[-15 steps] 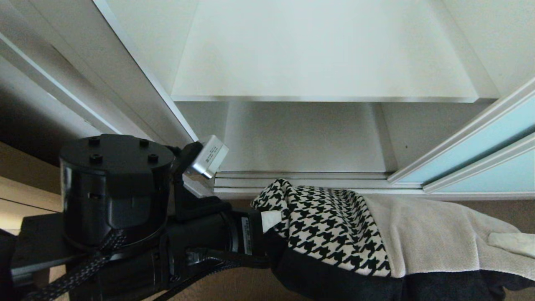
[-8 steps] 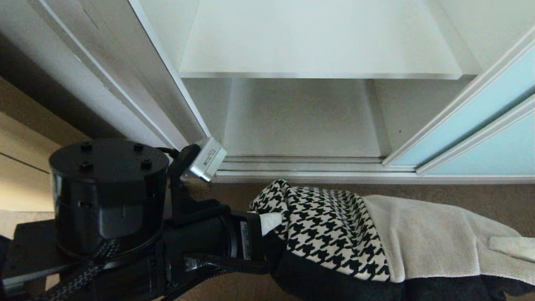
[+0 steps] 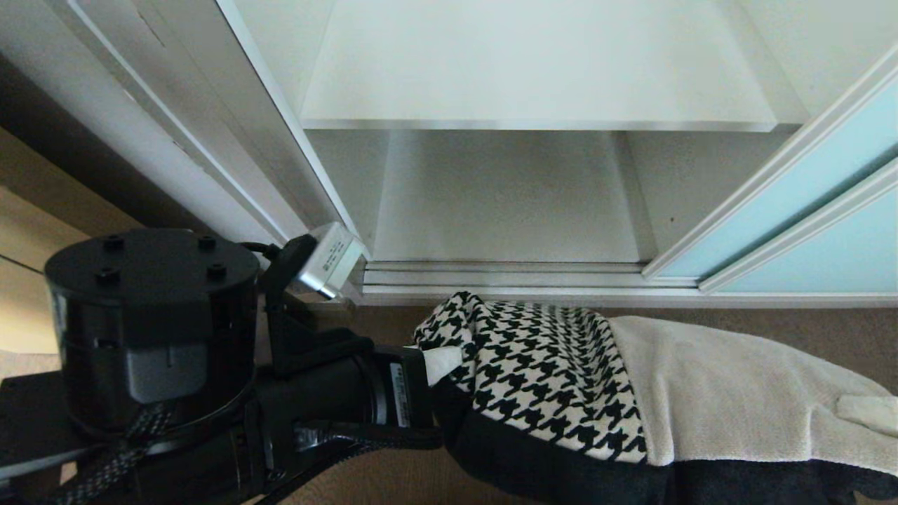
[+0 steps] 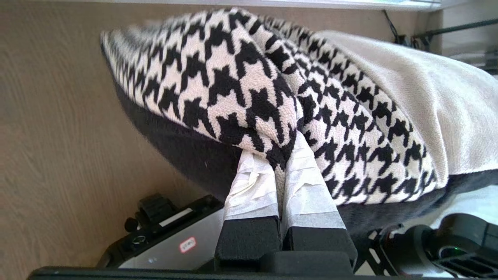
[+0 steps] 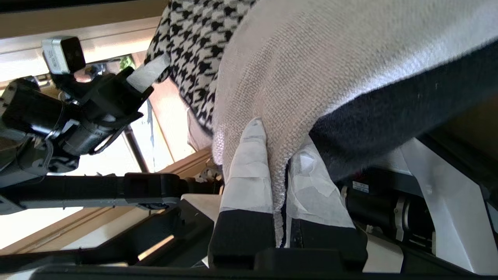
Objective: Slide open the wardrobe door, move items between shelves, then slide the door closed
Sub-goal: Place the pillow on the higher shelf
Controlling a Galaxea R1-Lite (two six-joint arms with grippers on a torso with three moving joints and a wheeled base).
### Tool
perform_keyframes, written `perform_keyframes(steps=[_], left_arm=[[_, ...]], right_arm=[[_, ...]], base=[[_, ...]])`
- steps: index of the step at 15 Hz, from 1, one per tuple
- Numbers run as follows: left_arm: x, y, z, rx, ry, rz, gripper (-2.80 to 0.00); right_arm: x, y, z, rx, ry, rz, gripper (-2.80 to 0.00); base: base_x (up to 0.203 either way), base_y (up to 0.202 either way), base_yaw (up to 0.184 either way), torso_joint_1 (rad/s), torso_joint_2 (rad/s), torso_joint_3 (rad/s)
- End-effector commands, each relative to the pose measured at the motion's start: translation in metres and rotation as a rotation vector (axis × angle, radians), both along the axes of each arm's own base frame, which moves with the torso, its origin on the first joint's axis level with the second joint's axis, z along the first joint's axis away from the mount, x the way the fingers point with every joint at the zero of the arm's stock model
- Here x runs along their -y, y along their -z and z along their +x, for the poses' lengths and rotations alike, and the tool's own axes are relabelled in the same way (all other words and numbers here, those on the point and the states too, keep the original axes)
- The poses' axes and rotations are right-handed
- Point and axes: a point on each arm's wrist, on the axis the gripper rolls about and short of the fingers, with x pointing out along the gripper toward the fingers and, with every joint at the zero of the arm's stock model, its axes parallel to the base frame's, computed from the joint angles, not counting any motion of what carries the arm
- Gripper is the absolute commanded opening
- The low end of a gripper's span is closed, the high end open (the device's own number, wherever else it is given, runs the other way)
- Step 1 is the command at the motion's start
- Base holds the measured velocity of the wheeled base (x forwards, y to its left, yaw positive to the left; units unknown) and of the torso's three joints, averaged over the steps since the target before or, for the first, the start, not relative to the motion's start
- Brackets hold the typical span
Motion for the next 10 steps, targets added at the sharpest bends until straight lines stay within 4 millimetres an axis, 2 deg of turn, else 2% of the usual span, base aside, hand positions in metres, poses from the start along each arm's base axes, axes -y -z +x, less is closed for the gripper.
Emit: perform_keyframes(steps=[1,5,10], left_arm=[[-0.0001,-0.0017,-0.0004,0.002,-0.003,-0.011,-2.8],[-0.0008,-0.0018,-0.0011,0.0,-0.003,-0.01,-2.8],[-0.0036,-0.0042,-0.0034,0.008,-0.003,-0.017,-2.8]], right_arm=[[-0.0013,0.0005,-0.0019,-0.003,-0.023,0.005,-2.8],[-0.0017,0.0005,-0.002,-0.011,-0.024,0.012,-2.8],[-0.0024,0.0023,-0.0045,-0.014,-0.039,0.013,-2.8]], base=[[0.0,0.0,0.0,0.0,0.0,0.0],[0.0,0.0,0.0,0.002,0.0,0.02],[0.0,0.0,0.0,0.0,0.0,0.176]])
